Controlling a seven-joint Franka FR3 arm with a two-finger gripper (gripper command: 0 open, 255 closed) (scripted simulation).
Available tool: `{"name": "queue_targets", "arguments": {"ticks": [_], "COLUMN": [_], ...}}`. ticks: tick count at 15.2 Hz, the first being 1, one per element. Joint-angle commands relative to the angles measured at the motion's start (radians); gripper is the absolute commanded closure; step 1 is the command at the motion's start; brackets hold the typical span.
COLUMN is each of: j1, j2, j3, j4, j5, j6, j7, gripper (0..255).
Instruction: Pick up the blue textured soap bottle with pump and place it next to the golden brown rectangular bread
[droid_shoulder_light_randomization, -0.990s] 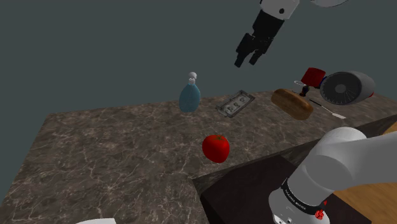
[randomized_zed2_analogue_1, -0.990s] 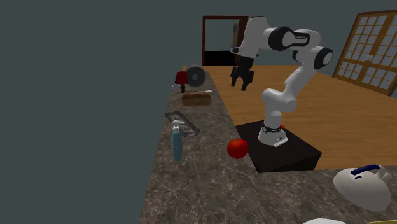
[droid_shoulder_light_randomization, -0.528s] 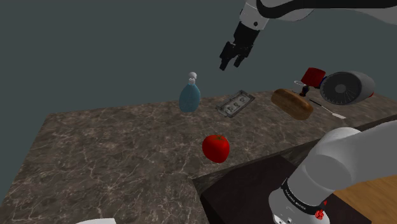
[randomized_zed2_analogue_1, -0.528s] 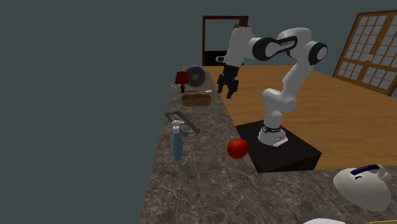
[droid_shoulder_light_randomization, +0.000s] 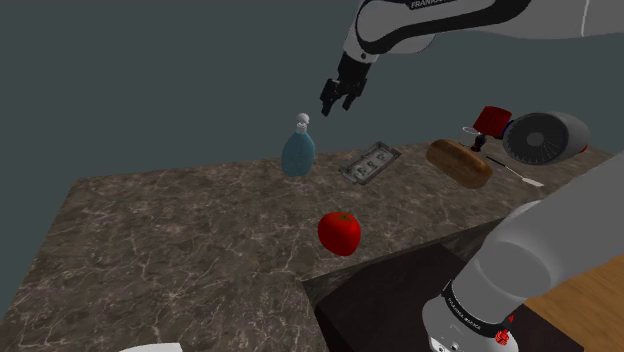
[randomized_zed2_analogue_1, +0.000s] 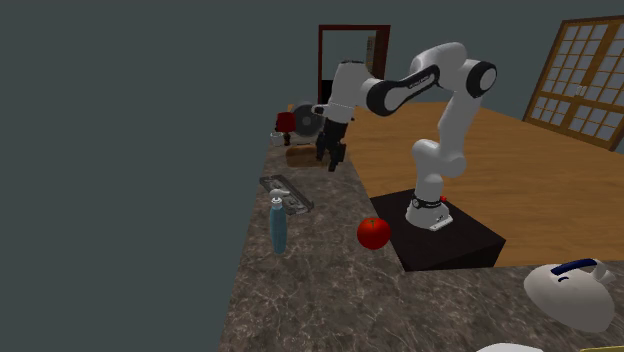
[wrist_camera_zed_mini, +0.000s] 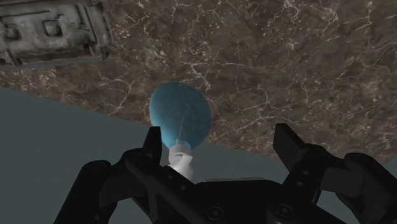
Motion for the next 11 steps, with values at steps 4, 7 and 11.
{"name": "queue_targets", "arguments": {"ticks": [4,7,11], "j1": [-0.01,-0.013,-0.015], "j2": [0.186,0.298,0.451], "j3": [-0.006,-0.007,-0.011], "j4": [0.111,0.194,0.326], "j5": [-0.026,-0.042,-0.064], "j6": [0.085,0.119,0.147], "j7": [-0.023,-0.031,-0.041], "gripper": [0,0,0]}}
